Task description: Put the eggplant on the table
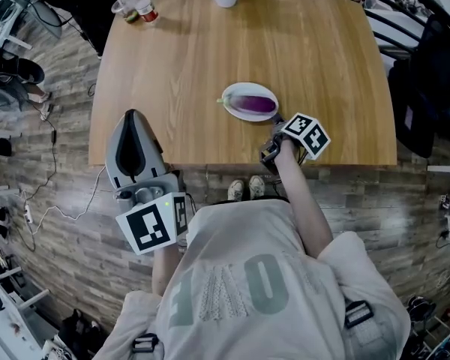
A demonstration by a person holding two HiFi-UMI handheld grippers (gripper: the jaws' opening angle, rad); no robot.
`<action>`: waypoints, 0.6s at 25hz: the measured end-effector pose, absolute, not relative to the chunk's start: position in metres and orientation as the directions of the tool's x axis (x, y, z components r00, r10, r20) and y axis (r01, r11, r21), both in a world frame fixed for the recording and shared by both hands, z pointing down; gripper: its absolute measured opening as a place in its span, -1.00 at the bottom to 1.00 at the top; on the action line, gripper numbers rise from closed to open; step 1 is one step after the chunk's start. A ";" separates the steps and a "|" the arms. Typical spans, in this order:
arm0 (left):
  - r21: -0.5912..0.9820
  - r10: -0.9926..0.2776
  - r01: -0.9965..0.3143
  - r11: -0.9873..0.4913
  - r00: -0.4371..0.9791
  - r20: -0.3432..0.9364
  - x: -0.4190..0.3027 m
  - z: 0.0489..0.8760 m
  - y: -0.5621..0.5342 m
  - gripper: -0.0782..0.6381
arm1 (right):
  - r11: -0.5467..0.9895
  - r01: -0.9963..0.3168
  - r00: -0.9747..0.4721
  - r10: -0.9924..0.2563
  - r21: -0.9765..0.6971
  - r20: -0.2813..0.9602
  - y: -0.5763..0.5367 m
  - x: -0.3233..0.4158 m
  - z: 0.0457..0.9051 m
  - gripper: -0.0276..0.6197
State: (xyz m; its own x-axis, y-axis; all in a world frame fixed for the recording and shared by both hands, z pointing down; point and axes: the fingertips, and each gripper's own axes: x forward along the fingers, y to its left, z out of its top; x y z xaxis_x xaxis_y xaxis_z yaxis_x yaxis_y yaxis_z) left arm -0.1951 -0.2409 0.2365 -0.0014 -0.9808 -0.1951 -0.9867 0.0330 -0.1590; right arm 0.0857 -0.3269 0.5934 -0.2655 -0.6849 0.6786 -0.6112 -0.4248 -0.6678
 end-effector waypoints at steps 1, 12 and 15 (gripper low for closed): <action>-0.159 -0.980 -0.987 0.031 0.001 -0.197 -0.194 0.236 -0.241 -0.76 | -0.427 -0.640 -0.225 -0.690 -0.639 0.687 -0.328 0.096 0.586 -0.74; -0.148 -0.977 -0.989 -0.026 0.057 -0.205 -0.178 0.235 -0.249 -0.76 | -0.174 -0.964 0.139 -0.975 -0.203 0.175 -0.337 0.163 0.363 -0.74; -0.146 -0.975 -0.988 -0.052 0.082 -0.204 -0.169 0.234 -0.253 -0.76 | -0.057 -0.998 0.056 -0.998 0.026 -0.028 -0.318 0.133 0.301 -0.74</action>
